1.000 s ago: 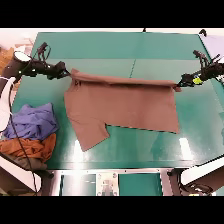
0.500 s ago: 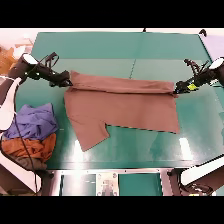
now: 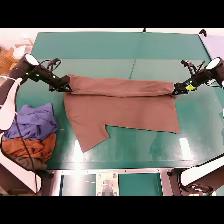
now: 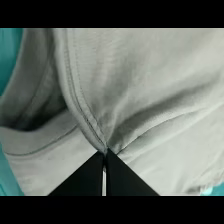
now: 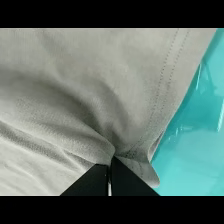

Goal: Fold the shirts.

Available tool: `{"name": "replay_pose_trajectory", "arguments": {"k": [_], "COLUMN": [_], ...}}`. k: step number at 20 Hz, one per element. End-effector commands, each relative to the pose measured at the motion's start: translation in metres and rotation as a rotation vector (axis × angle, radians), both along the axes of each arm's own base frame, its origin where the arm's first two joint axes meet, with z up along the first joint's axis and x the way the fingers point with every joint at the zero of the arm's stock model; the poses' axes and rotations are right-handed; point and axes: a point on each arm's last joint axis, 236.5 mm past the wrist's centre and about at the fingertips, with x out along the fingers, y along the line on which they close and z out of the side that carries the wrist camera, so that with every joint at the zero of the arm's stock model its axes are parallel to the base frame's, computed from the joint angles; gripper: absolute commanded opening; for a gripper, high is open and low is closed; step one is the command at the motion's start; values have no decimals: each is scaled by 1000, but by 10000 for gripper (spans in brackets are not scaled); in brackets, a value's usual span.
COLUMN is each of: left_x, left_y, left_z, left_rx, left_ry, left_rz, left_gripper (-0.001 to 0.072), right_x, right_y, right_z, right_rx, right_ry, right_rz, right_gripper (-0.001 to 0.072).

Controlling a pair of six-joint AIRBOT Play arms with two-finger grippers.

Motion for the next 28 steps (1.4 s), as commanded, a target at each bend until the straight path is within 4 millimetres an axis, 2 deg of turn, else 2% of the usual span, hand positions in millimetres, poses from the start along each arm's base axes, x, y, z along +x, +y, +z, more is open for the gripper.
{"name": "replay_pose_trajectory", "arguments": {"k": [1,3,4,5,6,7,8,12,14,16,18,20,21,23,24,25,28], "left_x": [-10,-5,-4,-4,-8,-15,-23,-57,-79,-116,-154,-189,-205,-220,-223,-224,-216], "left_y": [-1,1,1,1,0,3,8,36,41,46,41,24,14,-5,-14,-21,-44], "left_z": [-1,-1,-1,-1,0,3,11,42,46,32,9,-11,-22,-38,-46,-52,-59], "left_rx": [-1,4,5,5,2,-3,-17,-27,-23,18,33,-14,-46,-124,-150,-154,-123], "left_ry": [40,22,17,18,31,68,120,199,195,200,191,192,199,199,197,181,106], "left_rz": [-17,-7,-3,-5,-14,-16,-2,15,56,111,178,241,263,304,321,320,288], "left_gripper": [22,22,23,23,168,523,575,574,574,574,574,573,573,572,551,483,484], "right_x": [-2,-4,-4,-5,-10,-19,-26,-49,-70,-110,-154,-198,-217,-245,-252,-253,-234], "right_y": [-3,-7,-7,-6,-5,-2,-1,-13,-9,-2,2,13,19,33,36,40,57], "right_z": [-2,-3,-3,-3,-2,2,9,42,50,46,34,21,15,3,-4,-10,-24], "right_rx": [-27,-45,-45,-43,-35,-20,-10,51,143,214,238,259,268,270,263,265,377], "right_ry": [10,16,16,21,43,83,109,136,159,221,276,329,344,334,308,275,169], "right_rz": [14,17,18,19,26,36,30,-162,-288,-411,-549,-681,-730,-816,-865,-904,-1021], "right_gripper": [14,14,51,182,358,471,474,474,474,473,469,412,413,412,413,412,413]}}
